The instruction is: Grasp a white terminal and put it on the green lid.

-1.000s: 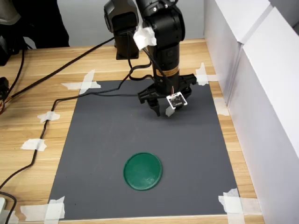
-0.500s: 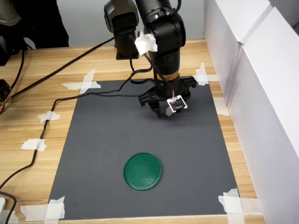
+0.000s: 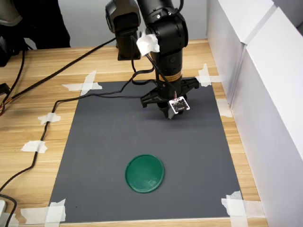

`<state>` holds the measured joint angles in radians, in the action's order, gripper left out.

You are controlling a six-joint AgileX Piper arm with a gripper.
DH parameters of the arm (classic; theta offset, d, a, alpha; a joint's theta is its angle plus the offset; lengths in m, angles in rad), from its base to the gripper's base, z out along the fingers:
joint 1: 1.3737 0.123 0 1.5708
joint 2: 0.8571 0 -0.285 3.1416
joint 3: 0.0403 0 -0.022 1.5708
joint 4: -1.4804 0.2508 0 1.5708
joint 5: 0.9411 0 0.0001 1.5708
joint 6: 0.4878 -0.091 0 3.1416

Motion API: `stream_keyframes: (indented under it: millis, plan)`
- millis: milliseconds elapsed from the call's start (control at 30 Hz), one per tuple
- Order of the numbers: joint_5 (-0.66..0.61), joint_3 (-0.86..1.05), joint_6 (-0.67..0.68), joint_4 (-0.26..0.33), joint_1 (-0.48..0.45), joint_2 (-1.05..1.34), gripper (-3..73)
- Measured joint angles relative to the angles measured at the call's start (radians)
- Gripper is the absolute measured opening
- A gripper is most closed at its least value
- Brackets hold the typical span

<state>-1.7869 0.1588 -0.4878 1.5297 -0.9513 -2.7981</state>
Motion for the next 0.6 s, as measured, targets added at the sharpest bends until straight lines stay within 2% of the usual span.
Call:
stream_keyframes:
  millis: [200,467,600]
  plan:
    - [-0.051,-0.071,0.073,0.013,-0.029,0.019,27.2]
    - [-0.079,-0.251,0.155,0.014,-0.186,0.008,27.2]
    - [-0.059,-0.32,0.164,-0.005,-0.252,-0.041,27.2]
